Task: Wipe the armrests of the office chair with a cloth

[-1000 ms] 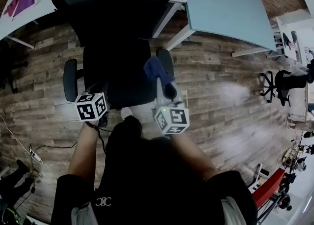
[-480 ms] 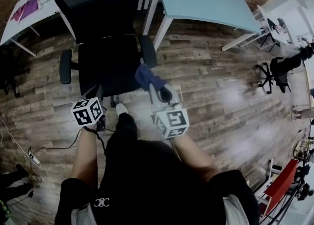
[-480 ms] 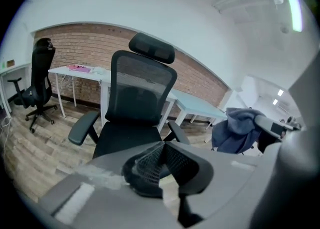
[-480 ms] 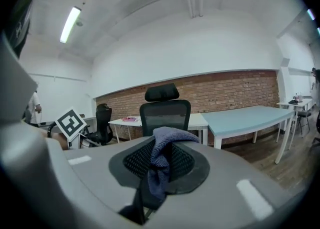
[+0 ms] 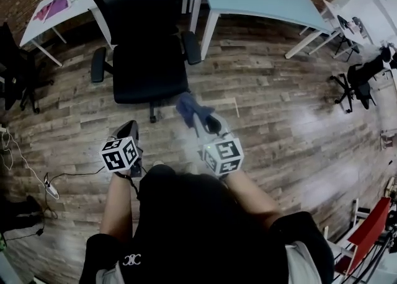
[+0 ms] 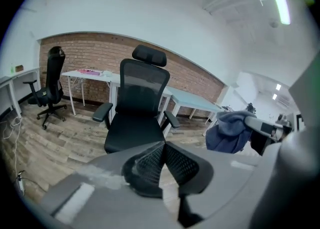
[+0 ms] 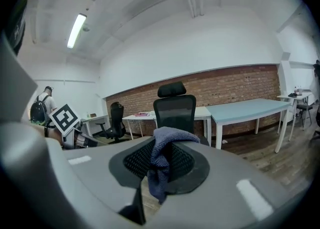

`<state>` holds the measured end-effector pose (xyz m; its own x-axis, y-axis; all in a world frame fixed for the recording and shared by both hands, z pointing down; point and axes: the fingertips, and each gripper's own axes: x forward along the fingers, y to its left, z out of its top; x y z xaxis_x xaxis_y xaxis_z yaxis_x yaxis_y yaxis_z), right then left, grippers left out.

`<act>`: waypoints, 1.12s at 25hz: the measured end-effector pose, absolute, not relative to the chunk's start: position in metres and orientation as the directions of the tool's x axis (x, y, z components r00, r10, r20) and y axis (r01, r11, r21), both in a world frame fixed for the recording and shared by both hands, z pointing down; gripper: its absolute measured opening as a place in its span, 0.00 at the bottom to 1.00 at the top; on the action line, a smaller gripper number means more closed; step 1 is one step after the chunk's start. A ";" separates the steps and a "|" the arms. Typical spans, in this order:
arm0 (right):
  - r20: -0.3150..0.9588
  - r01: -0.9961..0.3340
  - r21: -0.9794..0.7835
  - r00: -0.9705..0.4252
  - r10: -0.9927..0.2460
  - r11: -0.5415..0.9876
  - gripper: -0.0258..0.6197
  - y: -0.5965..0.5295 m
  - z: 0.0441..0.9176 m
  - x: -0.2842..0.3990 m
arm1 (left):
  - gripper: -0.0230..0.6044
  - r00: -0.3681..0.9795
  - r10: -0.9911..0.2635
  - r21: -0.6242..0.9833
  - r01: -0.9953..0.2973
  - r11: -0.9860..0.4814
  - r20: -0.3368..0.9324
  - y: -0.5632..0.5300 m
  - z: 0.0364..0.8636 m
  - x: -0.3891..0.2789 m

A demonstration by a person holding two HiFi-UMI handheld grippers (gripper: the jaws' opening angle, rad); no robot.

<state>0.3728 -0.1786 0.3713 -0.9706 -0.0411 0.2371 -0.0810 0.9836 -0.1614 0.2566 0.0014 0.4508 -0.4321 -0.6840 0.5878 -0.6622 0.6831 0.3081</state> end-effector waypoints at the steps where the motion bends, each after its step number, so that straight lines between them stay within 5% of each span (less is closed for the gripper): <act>1: 0.235 -0.084 -0.163 -0.971 -0.045 0.983 0.14 -0.173 0.369 0.375 | 0.04 -0.434 -0.685 0.306 -0.664 0.682 0.585 0.009 0.448 0.258; 28: 0.192 -0.239 -0.173 -0.960 -0.205 0.955 0.13 0.057 0.342 0.489 | 0.04 -0.394 -0.762 0.428 -0.653 0.625 0.514 0.287 0.440 0.364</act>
<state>0.4894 0.0566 0.3424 -0.9597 -0.2050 0.1924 -0.2388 0.9555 -0.1732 0.3641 0.2874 0.4401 -0.3936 -0.7624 0.5137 -0.6526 0.6253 0.4280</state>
